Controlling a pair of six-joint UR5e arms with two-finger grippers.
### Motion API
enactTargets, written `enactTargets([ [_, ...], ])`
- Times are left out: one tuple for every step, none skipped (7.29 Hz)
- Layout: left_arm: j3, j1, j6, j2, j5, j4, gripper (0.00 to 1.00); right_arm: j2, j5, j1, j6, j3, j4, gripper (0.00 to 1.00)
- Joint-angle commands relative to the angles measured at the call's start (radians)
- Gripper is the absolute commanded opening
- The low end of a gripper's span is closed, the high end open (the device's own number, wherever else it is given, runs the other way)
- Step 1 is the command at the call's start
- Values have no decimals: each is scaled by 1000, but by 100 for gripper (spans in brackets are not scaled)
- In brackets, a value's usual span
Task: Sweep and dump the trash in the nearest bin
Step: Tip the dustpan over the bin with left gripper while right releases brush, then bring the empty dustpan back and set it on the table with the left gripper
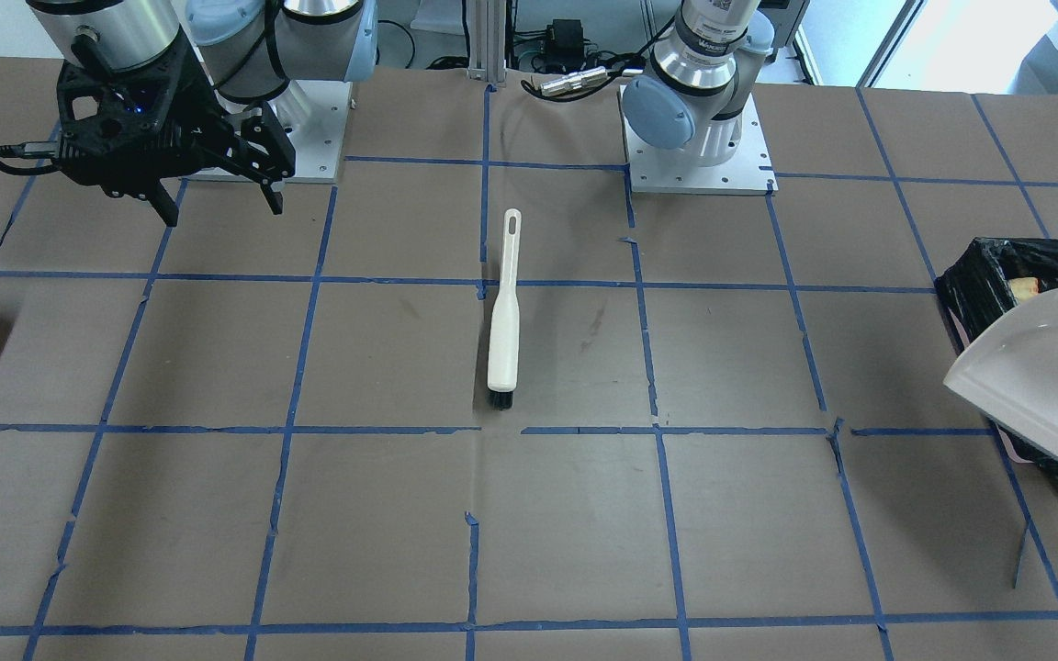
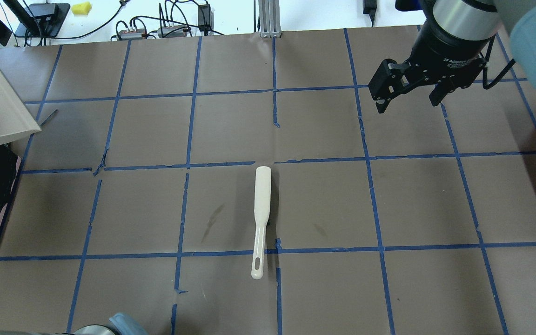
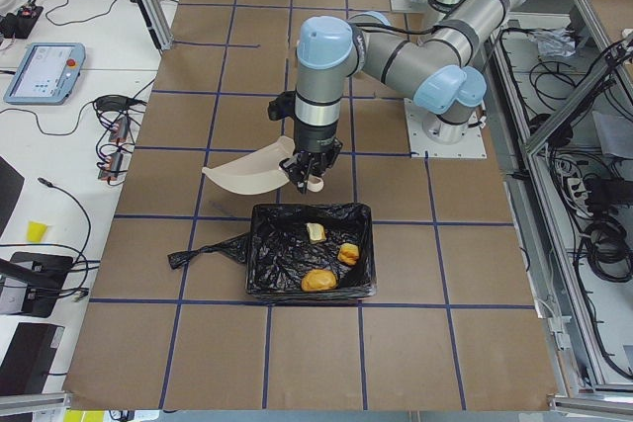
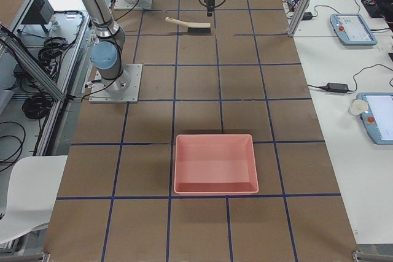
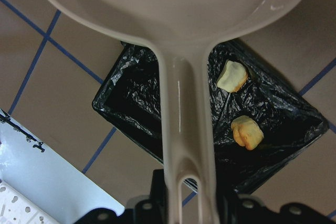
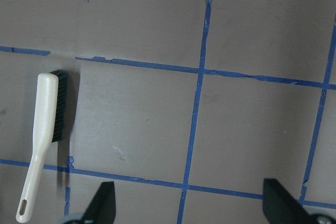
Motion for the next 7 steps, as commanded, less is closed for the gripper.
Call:
enactTargets([
  [-15, -146, -118, -19, -24, -2, 10, -1, -8, 3, -16, 6, -3, 100],
  [-15, -235, -221, -18, -22, -5, 10, -3, -14, 3, -19, 6, -2, 100],
  [-20, -324, -310, -19, -19, -3, 10, -3, -40, 4, -25, 8, -2, 100],
  [-32, -378, -426, -21, -13, -6, 10, -3, -41, 4, -27, 13, 0, 100],
  [-82, -424, -530, -21, -16, 9, 10, -4, -40, 4, -27, 14, 3, 100],
  [-133, -467, -633, -24, -21, 41, 10, -3, -38, 4, -27, 14, 3, 100],
  [-157, -542, -735, -25, -13, 89, 10, -4, -38, 4, -27, 14, 3, 100],
])
